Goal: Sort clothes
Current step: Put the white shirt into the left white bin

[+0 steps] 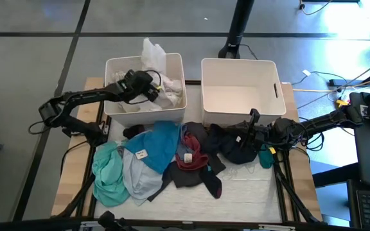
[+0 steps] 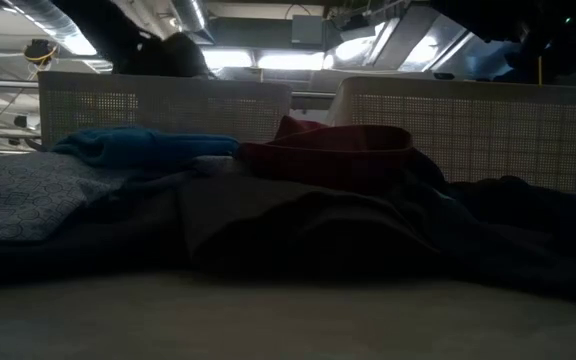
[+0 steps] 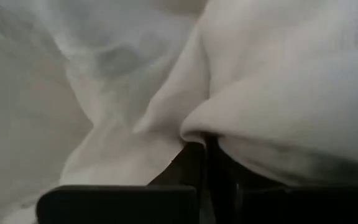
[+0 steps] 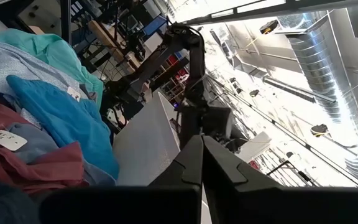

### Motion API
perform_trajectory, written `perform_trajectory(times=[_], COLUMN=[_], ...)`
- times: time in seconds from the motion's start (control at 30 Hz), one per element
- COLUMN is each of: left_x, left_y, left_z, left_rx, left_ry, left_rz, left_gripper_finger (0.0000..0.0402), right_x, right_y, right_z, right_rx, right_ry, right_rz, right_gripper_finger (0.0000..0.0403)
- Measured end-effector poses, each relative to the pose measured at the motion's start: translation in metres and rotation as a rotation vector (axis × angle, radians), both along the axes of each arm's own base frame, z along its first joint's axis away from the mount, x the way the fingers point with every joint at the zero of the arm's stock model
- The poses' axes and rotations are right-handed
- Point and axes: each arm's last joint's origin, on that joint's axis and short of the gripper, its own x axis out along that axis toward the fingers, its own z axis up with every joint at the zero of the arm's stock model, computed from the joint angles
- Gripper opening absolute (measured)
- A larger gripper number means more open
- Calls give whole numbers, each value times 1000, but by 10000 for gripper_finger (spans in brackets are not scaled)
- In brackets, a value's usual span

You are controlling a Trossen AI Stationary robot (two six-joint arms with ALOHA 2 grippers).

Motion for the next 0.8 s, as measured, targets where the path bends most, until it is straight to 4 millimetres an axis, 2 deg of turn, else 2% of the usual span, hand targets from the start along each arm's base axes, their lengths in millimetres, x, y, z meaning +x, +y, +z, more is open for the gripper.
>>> perform_trajectory(times=[0.1, 0.33, 0.53, 0.67, 0.8], left_x=[-1, -2, -2, -1, 2], left_y=[-1, -2, -2, -3, -8], left_z=[-14, -30, -37, -28, 2], left_rx=[-35, -93, -126, -113, -92], left_ry=[7, 38, 65, 84, 61], left_rz=[24, 50, 61, 29, -3], left_gripper_finger=[10, 18, 86, 129, 151], right_x=[0, 0, 0, 0, 0], right_y=[0, 0, 0, 0, 0], right_z=[0, 0, 0, 0, 0], right_rx=[3, 4, 5, 6, 6], right_ry=[-1, -1, -1, -1, -1], right_rz=[0, 1, 1, 1, 1], right_gripper_finger=[8, 8, 8, 8, 8])
